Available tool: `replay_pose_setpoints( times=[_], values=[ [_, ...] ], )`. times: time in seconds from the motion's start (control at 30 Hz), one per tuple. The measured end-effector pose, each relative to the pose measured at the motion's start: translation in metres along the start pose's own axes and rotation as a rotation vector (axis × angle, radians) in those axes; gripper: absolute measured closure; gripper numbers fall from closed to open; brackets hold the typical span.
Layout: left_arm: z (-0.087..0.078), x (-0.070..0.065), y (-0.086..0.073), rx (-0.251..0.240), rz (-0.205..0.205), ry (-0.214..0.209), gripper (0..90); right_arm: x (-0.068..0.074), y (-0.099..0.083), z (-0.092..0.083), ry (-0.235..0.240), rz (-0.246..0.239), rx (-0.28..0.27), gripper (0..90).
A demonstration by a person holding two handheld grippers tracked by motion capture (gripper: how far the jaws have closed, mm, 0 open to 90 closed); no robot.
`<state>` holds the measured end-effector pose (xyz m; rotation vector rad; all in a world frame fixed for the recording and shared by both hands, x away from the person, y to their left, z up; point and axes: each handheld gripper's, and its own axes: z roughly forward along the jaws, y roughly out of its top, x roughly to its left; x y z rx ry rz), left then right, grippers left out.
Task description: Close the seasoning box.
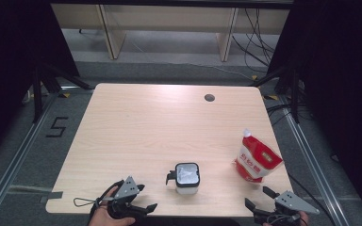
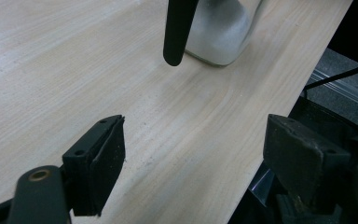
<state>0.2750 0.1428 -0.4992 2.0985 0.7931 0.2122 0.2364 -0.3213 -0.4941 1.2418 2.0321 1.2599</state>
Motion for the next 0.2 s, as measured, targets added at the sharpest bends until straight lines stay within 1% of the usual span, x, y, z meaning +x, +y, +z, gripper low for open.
replay_pose_setpoints(
  times=[0.03, 0.07, 0.1, 0.13, 0.17, 0.2],
  values=[
    [-0.0010, 0.0000, 0.0007, 0.004, 0.016, -0.004, 20.5, 0.0007, -0.0003, 0.0006, 0.007, 0.015, -0.004, 17.8],
    [-0.0004, -0.0002, 0.0008, -0.007, 0.014, -0.008, 20.5, 0.0004, -0.0003, 0.0009, 0.011, 0.019, -0.005, 17.8],
    [-0.0012, 0.0003, 0.0004, 0.010, 0.006, 0.003, 20.5, 0.0005, -0.0002, 0.0006, 0.010, 0.023, -0.003, 17.8],
    [-0.0005, -0.0008, 0.0001, -0.004, -0.012, -0.002, 20.5, 0.0014, -0.0003, -0.0007, 0.006, 0.041, 0.011, 17.8],
    [0.0002, -0.0013, -0.0001, -0.016, -0.019, -0.005, 20.5, 0.0022, -0.0003, -0.0008, 0.005, 0.052, 0.012, 17.8],
    [0.0002, -0.0016, -0.0002, -0.015, -0.026, -0.004, 20.5, 0.0020, -0.0003, -0.0007, 0.004, 0.052, 0.012, 17.8]
  ],
)
